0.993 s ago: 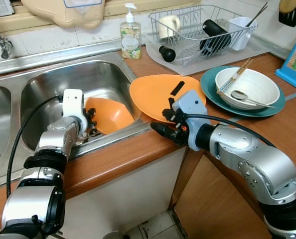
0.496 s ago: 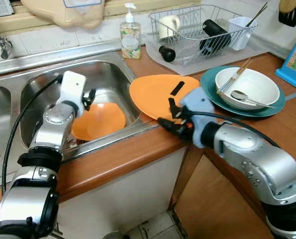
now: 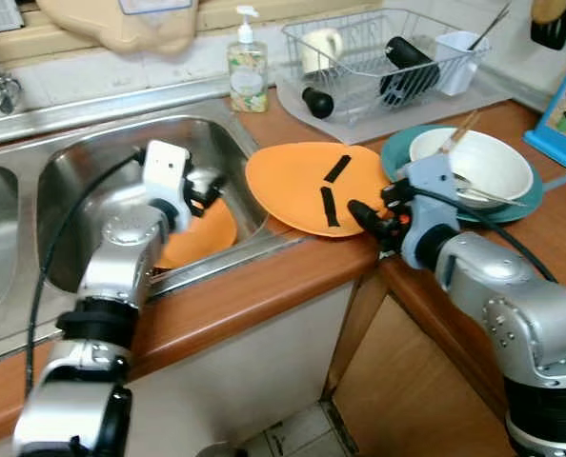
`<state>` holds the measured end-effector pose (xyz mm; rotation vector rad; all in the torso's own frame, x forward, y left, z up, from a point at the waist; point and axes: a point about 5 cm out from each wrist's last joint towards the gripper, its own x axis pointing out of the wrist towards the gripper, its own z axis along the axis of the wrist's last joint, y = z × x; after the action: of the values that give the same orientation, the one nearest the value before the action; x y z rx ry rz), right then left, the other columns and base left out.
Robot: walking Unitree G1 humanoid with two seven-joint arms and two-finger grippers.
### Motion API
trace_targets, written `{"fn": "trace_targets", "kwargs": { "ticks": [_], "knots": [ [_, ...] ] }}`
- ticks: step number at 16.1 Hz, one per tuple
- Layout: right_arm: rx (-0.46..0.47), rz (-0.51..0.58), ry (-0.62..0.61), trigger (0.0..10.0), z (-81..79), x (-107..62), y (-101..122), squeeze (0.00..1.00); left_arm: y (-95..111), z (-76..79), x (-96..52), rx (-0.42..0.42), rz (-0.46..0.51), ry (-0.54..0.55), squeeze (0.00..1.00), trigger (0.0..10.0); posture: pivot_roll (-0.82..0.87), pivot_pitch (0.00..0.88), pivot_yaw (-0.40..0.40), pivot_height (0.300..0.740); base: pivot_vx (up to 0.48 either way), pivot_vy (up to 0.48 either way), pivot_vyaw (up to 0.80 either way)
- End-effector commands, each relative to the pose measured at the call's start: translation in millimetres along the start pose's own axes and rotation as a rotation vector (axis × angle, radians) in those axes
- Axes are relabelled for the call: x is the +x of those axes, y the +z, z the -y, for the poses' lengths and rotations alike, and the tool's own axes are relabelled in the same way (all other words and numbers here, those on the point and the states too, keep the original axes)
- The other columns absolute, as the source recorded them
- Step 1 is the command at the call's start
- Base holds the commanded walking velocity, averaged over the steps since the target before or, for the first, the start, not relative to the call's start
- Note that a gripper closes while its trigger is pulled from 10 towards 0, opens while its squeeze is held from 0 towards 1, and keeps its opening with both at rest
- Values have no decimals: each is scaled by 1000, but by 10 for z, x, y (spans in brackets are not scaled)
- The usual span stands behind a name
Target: Kitchen organization
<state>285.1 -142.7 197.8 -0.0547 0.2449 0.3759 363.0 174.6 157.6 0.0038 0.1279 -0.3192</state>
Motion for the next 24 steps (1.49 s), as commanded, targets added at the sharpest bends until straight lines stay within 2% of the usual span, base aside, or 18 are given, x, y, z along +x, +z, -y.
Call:
{"fn": "trace_targets", "kwargs": {
  "ticks": [1,3,4,5,6,7,10,13,17,19,24],
  "knots": [
    [25,-10,-13,10000,23,-6,-8,1000,70,0,-13,-51,20,-11,1000,10000,-170,0,57,740,0,0,0],
    [82,-25,-75,10000,89,-2,-27,1000,88,57,-1,-302,-13,-37,1000,10000,-172,0,53,740,0,0,0],
    [95,-29,-82,10000,98,3,-29,1000,102,70,4,-357,-15,-47,1000,10000,-170,0,53,740,0,0,0],
    [113,-35,-90,10000,107,13,-31,941,121,96,20,-457,-19,-58,992,10000,-168,0,51,740,0,0,0],
    [121,-44,-92,10000,107,23,-37,298,127,131,31,-513,-28,-80,333,10000,-167,0,52,740,0,0,0],
    [129,-57,-89,10000,102,35,-53,0,105,163,48,-525,-47,-89,0,10000,-166,0,52,740,0,0,0],
    [161,-91,-76,10000,69,88,-111,0,35,262,93,-579,-103,-114,0,10000,-164,0,64,740,0,0,0],
    [190,-100,-57,10000,12,177,-151,0,-54,210,141,-571,-169,-29,0,10000,-168,0,81,740,0,0,0],
    [211,-92,-18,10000,-49,245,-145,0,-38,250,183,-606,-170,-53,0,10000,-167,0,89,740,0,0,0],
    [201,-93,36,10000,-135,289,-147,0,-35,285,203,-642,-162,-76,0,10000,-168,0,93,740,0,0,0],
    [191,-73,136,10000,-297,324,-145,0,-81,323,233,-666,-173,-88,0,10000,-164,0,90,740,0,0,0]
  ]
}}
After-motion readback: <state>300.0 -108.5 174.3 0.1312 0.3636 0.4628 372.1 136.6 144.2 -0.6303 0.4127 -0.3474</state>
